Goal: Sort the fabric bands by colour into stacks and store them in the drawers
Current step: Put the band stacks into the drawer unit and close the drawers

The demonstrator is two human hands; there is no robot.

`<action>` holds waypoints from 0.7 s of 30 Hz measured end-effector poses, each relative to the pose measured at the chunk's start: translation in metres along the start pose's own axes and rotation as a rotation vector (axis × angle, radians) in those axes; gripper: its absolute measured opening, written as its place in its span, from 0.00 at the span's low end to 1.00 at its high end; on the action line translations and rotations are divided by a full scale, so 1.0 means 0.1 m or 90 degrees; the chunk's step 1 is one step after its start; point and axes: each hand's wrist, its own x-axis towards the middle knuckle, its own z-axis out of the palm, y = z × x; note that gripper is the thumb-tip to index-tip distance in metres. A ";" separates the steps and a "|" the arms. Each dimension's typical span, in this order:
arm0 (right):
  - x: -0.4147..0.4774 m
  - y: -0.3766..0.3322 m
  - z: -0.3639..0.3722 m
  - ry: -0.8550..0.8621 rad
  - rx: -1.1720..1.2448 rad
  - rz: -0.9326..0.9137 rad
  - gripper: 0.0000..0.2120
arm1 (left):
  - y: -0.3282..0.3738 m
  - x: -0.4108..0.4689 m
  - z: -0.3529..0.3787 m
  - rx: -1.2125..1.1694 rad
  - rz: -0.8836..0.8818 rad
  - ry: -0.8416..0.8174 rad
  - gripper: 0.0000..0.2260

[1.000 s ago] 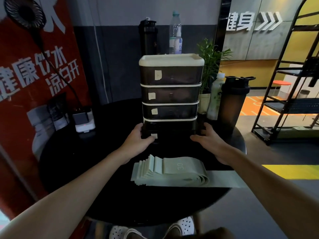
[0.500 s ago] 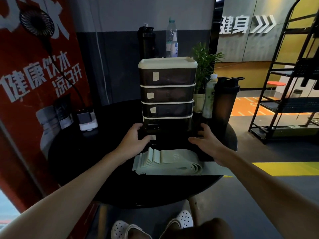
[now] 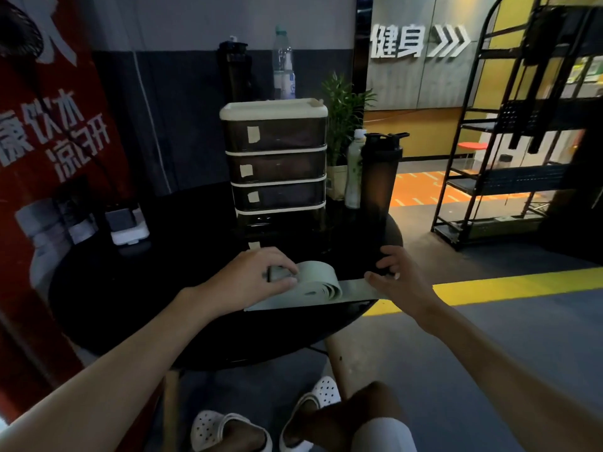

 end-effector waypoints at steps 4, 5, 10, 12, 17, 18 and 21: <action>-0.06 0.07 -0.03 -0.015 0.068 -0.012 0.28 | 0.01 0.00 0.02 -0.004 -0.004 0.005 0.09; -0.07 0.08 -0.03 -0.011 0.076 -0.018 0.27 | 0.01 0.00 0.02 -0.005 -0.006 0.006 0.09; -0.08 0.05 -0.06 0.021 0.135 -0.027 0.23 | -0.01 0.00 0.04 -0.015 -0.018 0.012 0.07; -0.06 0.03 -0.07 0.050 0.140 -0.056 0.21 | 0.00 0.00 0.05 -0.015 -0.014 0.017 0.06; 0.01 -0.21 0.00 0.132 0.106 -0.130 0.20 | -0.01 0.00 0.04 0.011 -0.009 0.015 0.05; 0.00 -0.30 0.04 0.128 0.114 -0.150 0.21 | -0.02 0.00 0.03 0.024 -0.007 0.018 0.08; -0.07 -0.54 0.18 0.094 0.115 -0.214 0.28 | 0.01 0.00 0.00 0.086 0.000 0.054 0.12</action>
